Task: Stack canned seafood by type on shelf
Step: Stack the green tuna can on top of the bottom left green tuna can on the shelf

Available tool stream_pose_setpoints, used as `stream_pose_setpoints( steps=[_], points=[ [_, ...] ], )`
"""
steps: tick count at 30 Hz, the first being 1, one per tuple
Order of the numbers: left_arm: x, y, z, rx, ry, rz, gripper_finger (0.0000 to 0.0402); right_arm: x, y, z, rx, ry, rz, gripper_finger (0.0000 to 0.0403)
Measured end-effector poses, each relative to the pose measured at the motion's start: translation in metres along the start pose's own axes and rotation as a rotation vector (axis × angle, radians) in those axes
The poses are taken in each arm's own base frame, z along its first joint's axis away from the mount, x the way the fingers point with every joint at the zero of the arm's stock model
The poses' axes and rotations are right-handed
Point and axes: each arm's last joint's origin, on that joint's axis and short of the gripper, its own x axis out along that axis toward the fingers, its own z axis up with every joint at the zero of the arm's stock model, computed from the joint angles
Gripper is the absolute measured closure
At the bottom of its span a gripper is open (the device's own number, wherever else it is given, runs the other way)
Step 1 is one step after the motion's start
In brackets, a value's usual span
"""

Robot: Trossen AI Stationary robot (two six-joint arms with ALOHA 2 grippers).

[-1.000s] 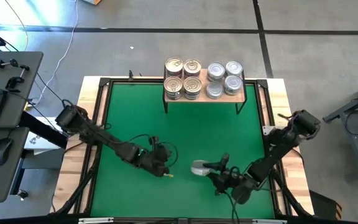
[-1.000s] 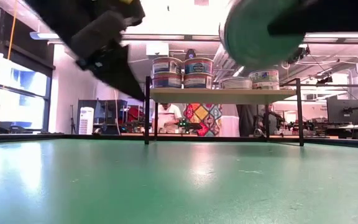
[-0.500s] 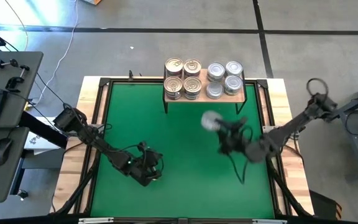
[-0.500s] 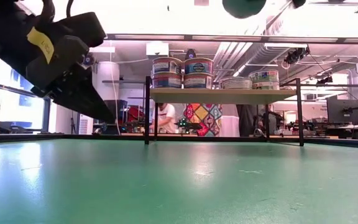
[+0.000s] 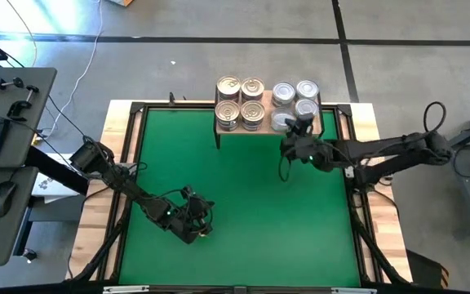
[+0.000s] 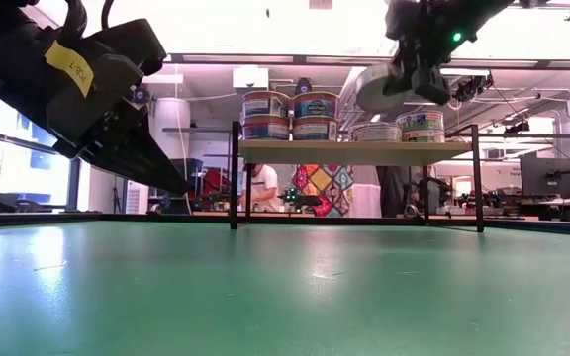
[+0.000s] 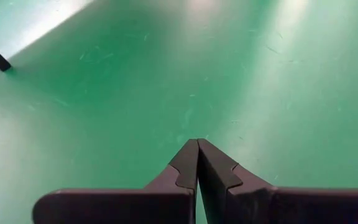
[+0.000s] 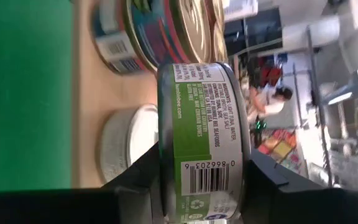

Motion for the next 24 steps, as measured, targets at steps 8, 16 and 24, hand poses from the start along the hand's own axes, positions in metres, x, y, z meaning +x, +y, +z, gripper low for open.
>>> stream_pose_setpoints(
  steps=[8, 16, 24],
  points=[
    [0.000, 0.000, 0.000, 0.000, -0.005, 0.004, 0.0401, 0.029, 0.002, -0.010, -0.010, 0.097, 0.024, 0.0277],
    [0.000, 0.000, 0.000, -0.002, -0.006, 0.003, 0.0401, 0.035, 0.005, -0.011, -0.020, 0.122, 0.027, 0.0249],
    [0.000, 0.000, 0.000, -0.002, -0.006, 0.003, 0.0401, 0.034, 0.003, -0.011, -0.023, 0.119, 0.024, 0.0244]
  ],
)
